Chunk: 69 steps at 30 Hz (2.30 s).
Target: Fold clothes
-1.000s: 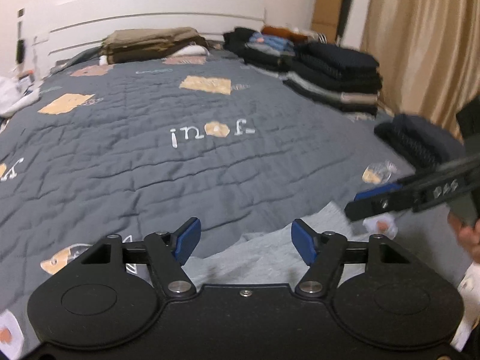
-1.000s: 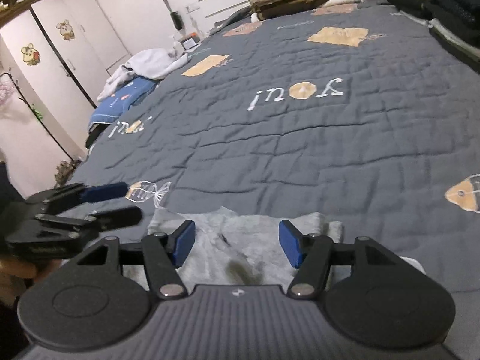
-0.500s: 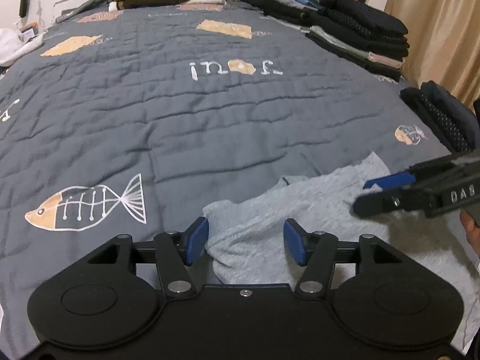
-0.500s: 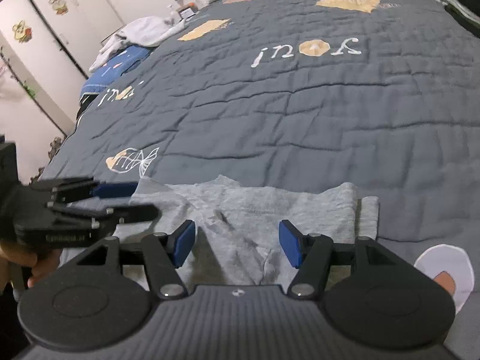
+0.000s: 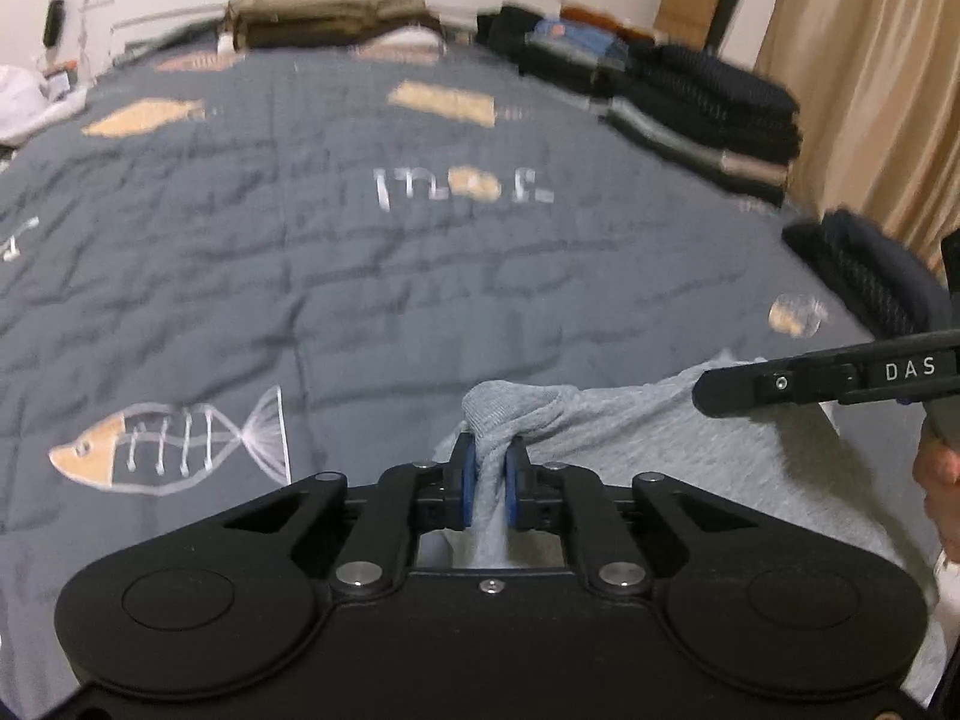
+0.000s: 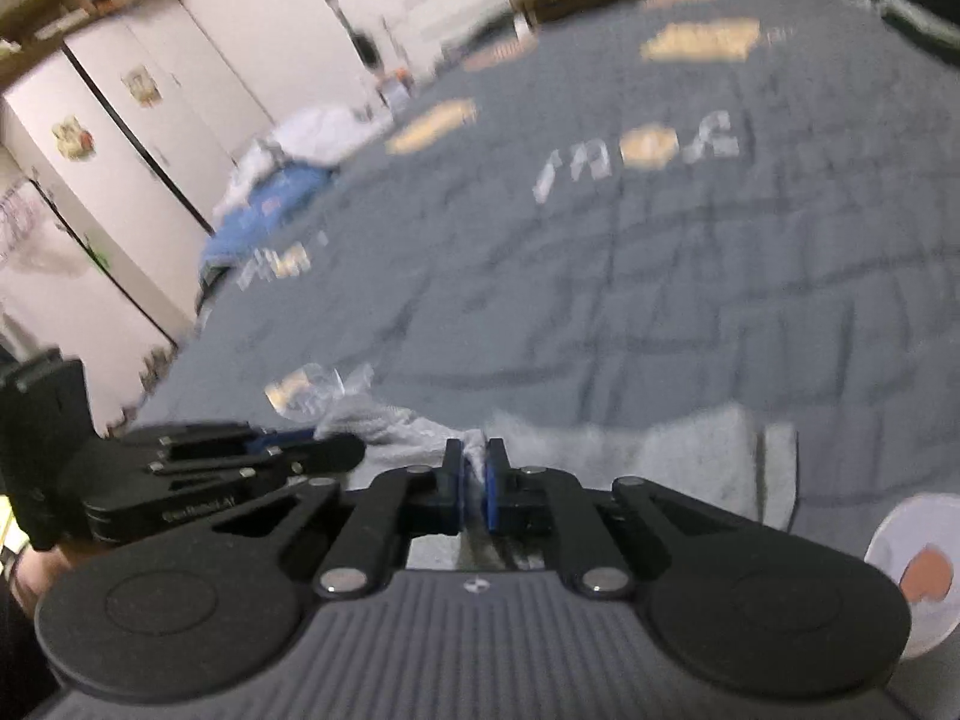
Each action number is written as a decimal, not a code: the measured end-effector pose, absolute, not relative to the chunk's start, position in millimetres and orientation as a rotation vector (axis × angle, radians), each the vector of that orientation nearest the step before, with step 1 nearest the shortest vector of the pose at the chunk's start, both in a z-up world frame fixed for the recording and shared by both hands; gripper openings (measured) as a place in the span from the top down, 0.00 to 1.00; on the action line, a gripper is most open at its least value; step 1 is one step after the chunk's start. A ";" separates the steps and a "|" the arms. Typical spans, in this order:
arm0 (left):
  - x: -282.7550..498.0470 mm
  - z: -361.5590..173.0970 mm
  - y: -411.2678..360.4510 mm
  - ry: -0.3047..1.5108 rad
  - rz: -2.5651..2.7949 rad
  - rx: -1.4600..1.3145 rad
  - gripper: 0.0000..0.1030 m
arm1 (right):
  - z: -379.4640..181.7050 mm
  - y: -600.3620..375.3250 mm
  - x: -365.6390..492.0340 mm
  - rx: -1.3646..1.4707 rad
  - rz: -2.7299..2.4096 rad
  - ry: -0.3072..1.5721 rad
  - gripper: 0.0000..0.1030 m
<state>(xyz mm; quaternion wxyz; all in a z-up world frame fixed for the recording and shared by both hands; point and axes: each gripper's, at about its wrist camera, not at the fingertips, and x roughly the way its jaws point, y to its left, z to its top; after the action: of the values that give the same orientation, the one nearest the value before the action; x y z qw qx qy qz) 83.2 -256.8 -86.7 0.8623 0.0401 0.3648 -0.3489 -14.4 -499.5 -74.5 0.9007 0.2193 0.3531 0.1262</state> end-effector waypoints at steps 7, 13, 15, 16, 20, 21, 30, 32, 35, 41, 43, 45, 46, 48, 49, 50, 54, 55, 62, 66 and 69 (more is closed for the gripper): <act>90.3 -112.6 -270.6 0.852 -0.653 0.151 0.76 | -96.0 -487.9 4.1 0.336 0.230 0.779 0.90; 85.9 -89.8 -258.6 0.773 -0.671 0.116 0.52 | -78.9 -513.9 -4.3 0.382 0.228 0.833 0.69; 85.7 -84.2 -257.6 0.743 -0.694 0.080 0.47 | -67.5 -525.2 -16.3 0.368 0.223 0.801 0.61; 85.6 -82.1 -257.6 0.730 -0.707 0.065 0.45 | -63.8 -530.6 -22.0 0.363 0.222 0.791 0.60; 86.1 -87.5 -270.7 0.729 -0.736 0.095 0.45 | -67.3 -545.1 -36.6 0.333 0.223 0.804 0.58; 86.4 -89.4 -275.1 0.732 -0.742 0.112 0.45 | -71.4 -545.5 -38.1 0.326 0.219 0.814 0.58; 88.8 -121.9 -298.5 0.785 -0.751 0.247 0.41 | -103.0 -545.5 -47.9 0.296 0.193 0.894 0.63; 87.3 -125.6 -296.8 0.790 -0.765 0.244 0.62 | -104.2 -546.2 -50.0 0.339 0.191 0.893 0.81; 87.5 -122.7 -292.3 0.793 -0.783 0.210 0.90 | -94.2 -552.0 -55.8 0.375 0.172 0.840 0.97; 90.3 -104.6 -284.7 0.757 -0.777 0.128 0.92 | -75.1 -567.3 -65.5 0.424 0.133 0.714 0.98; 91.9 -109.6 -288.6 0.787 -0.757 0.146 0.83 | -80.6 -569.8 -62.4 0.411 0.126 0.724 0.98; 91.0 -116.4 -292.6 0.798 -0.727 0.189 0.63 | -91.8 -564.8 -58.3 0.355 0.096 0.744 0.97; 90.2 -119.2 -294.1 0.800 -0.707 0.216 0.55 | -98.4 -563.2 -55.2 0.340 0.087 0.771 0.94; 90.8 -116.9 -291.4 0.797 -0.698 0.216 0.52 | -112.3 -561.4 -48.1 0.327 0.073 0.842 0.94; 91.3 -113.1 -288.7 0.789 -0.697 0.201 0.52 | -115.4 -561.7 -47.6 0.329 0.071 0.861 0.93; 91.8 -108.1 -285.5 0.777 -0.696 0.181 0.52 | -113.4 -562.7 -48.7 0.332 0.074 0.861 0.93; 94.1 -89.1 -276.1 0.759 -0.732 0.052 0.45 | -87.0 -569.0 -58.7 0.356 0.074 0.794 0.87; 93.4 -87.4 -276.8 0.768 -0.754 0.031 0.45 | -80.0 -571.5 -61.4 0.376 0.085 0.770 0.84; 81.2 -96.7 -288.7 0.842 -0.855 -0.011 0.44 | -82.8 -555.7 -70.9 0.521 0.279 0.779 0.66; 80.1 -112.3 -292.8 0.905 -0.843 0.019 0.43 | -113.5 -547.0 -66.5 0.522 0.260 0.889 0.63; 74.3 -113.2 -289.6 0.891 -0.808 0.044 0.43 | -113.5 -548.7 -69.4 0.544 0.241 0.886 0.63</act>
<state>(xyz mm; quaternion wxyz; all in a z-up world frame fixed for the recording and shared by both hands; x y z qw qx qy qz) 74.3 -289.6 -113.2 0.8245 0.0208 0.4189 -0.3800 -69.4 -548.7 -113.5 0.8609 0.2593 0.4225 0.1148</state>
